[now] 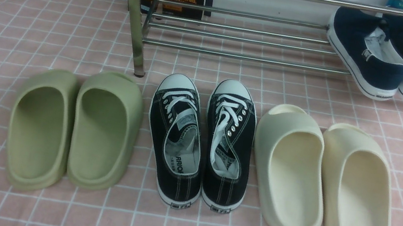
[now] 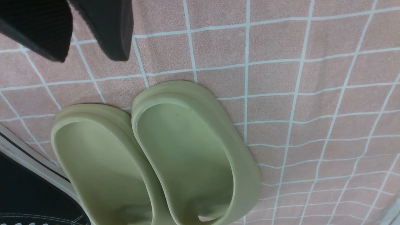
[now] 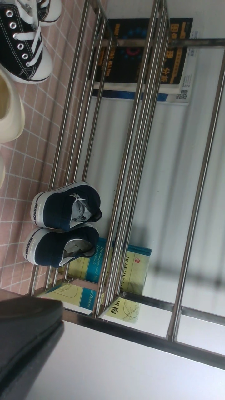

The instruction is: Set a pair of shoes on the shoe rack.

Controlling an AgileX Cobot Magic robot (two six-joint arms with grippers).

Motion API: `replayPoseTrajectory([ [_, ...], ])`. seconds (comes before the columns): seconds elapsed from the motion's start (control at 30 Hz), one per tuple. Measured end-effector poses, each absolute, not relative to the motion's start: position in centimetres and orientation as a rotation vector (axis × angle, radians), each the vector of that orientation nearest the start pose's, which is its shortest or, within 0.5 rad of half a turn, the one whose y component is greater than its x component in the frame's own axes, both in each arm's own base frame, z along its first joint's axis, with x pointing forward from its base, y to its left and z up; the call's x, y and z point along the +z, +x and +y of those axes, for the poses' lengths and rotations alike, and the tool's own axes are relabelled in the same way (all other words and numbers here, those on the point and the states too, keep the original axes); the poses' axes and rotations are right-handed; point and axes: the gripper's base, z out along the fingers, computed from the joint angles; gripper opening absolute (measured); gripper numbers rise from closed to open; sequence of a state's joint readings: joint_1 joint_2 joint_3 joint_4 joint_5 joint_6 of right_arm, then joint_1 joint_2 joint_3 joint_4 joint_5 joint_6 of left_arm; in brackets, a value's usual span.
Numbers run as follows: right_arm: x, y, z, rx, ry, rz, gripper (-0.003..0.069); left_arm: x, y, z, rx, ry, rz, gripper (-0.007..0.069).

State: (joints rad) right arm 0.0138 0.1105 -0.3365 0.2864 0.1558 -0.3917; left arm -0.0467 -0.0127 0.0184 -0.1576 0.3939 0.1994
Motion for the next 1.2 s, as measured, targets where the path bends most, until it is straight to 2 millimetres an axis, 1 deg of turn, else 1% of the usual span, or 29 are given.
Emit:
replayPoseTrajectory([
  [0.1,30.5,4.5,0.5,-0.047,-0.123,1.406,-0.0010,17.3,5.1,-0.8,-0.052,0.136,1.874,0.0237],
  [0.23,29.1,4.4,0.3,-0.092,-0.137,1.387,-0.0007,17.3,5.1,-0.8,-0.052,0.136,1.874,0.0237],
  [0.33,26.5,4.8,0.2,-0.126,-0.141,1.414,-0.0006,17.3,5.1,-0.8,-0.052,0.136,1.874,0.0237],
  [0.4,24.0,5.4,0.1,-0.170,-0.165,1.461,-0.0005,17.3,5.1,-0.8,-0.052,0.136,1.874,0.0237],
  [0.43,22.3,5.7,0.0,-0.201,-0.183,1.488,-0.0005,17.3,5.1,-0.8,-0.052,0.136,1.874,0.0237],
  [0.47,22.1,5.7,0.0,-0.205,-0.188,1.496,-0.0005,17.3,5.1,-0.8,-0.052,0.136,1.874,0.0237],
  [0.5,20.4,5.9,0.0,-0.172,-0.166,1.556,-0.0005,17.3,5.1,-0.8,-0.052,0.136,1.874,0.0237],
  [0.57,19.4,5.9,0.1,-0.095,-0.106,1.629,-0.0005,17.3,5.1,-0.8,-0.052,0.136,1.874,0.0237],
  [0.63,18.9,5.8,0.1,-0.014,-0.027,1.685,-0.0005,17.3,5.1,-0.8,-0.052,0.136,1.874,0.0237],
  [0.83,17.8,5.4,0.0,0.095,0.119,1.798,-0.0005,17.3,5.1,-0.8,-0.052,0.136,1.874,0.0237],
  [1.0,17.5,5.3,0.0,0.106,0.143,1.846,-0.0005,17.3,5.1,-0.8,-0.052,0.136,1.874,0.0237],
  [1.2,17.5,5.3,0.0,0.076,0.099,1.851,-0.0005,17.3,5.1,-0.8,-0.052,0.136,1.874,0.0237],
])
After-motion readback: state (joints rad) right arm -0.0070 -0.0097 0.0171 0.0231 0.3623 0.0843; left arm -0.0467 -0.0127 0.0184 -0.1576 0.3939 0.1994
